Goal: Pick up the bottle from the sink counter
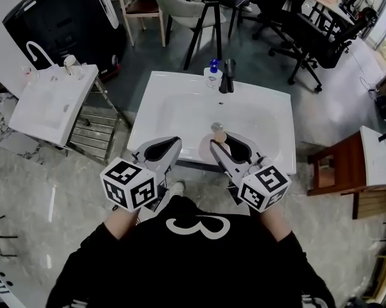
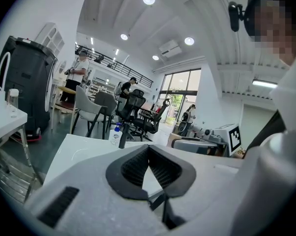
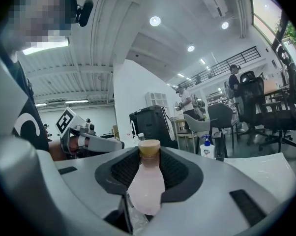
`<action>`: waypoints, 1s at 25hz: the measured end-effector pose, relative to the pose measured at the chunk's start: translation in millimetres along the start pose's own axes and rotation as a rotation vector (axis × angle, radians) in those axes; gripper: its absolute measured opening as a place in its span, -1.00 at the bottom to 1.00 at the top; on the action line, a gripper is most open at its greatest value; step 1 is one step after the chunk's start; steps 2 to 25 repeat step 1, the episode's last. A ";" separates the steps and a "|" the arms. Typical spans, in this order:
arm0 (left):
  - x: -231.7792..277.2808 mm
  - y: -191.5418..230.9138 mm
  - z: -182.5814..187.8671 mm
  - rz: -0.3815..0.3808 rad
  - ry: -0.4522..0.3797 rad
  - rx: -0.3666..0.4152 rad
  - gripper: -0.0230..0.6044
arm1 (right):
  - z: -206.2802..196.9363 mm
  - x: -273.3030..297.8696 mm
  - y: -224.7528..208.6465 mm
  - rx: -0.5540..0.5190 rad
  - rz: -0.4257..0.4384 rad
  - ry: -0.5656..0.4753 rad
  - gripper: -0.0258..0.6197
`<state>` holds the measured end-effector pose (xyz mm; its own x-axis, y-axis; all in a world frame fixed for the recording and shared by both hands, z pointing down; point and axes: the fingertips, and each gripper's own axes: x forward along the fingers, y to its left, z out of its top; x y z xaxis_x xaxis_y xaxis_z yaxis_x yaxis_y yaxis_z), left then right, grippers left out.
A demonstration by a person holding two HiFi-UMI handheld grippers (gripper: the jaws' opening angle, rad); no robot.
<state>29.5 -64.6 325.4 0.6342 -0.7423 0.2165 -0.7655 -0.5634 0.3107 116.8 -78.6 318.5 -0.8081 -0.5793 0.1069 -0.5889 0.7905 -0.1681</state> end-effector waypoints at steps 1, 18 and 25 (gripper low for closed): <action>0.3 -0.4 -0.6 -0.002 0.001 -0.003 -0.88 | -1.0 -1.2 -0.1 0.003 -0.002 0.002 -0.52; 0.3 -0.4 -0.6 -0.002 0.001 -0.003 -0.88 | -1.0 -1.2 -0.1 0.003 -0.002 0.002 -0.52; 0.3 -0.4 -0.6 -0.002 0.001 -0.003 -0.88 | -1.0 -1.2 -0.1 0.003 -0.002 0.002 -0.52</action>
